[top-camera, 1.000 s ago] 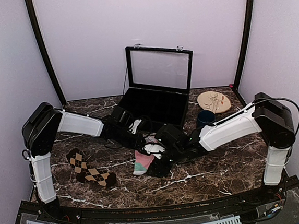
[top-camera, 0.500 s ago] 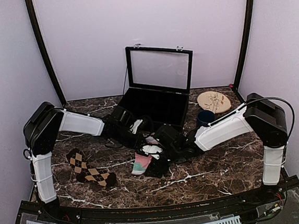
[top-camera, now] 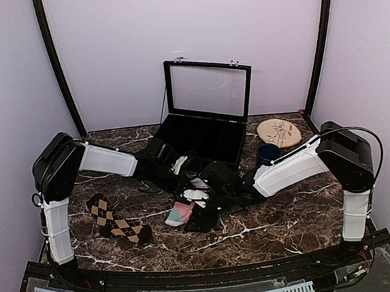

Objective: Roll the socks
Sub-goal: Rotate the sock at the center of the board.

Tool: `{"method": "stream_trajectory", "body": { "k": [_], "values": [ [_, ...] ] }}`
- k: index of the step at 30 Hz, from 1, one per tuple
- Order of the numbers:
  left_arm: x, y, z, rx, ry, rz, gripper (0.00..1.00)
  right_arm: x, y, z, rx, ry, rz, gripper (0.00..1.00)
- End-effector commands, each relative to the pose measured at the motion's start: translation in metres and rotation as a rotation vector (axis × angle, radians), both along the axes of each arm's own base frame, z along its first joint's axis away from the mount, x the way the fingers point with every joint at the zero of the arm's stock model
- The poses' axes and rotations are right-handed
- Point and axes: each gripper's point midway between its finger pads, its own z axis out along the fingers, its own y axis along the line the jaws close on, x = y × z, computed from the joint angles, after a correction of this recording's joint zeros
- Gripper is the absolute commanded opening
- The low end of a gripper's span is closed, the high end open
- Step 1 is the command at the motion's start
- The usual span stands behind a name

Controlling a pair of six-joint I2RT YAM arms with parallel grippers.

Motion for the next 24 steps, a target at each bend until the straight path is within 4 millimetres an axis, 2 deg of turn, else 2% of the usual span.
{"method": "stream_trajectory", "body": {
  "k": [1, 8, 14, 24],
  "values": [
    [-0.036, 0.034, -0.061, 0.193, 0.175, 0.02, 0.16, -0.018, 0.011, 0.0, 0.039, 0.026, 0.063, 0.7],
    [-0.035, 0.036, -0.065, 0.208, 0.177, 0.036, 0.16, -0.036, 0.013, -0.001, 0.045, 0.055, 0.086, 0.69],
    [-0.034, 0.036, -0.067, 0.213, 0.175, 0.039, 0.16, -0.049, 0.013, 0.006, 0.059, 0.064, 0.088, 0.69],
    [-0.034, 0.039, -0.069, 0.229, 0.169, 0.04, 0.15, -0.059, 0.0, 0.007, 0.034, 0.067, 0.041, 0.68]
  ]
}}
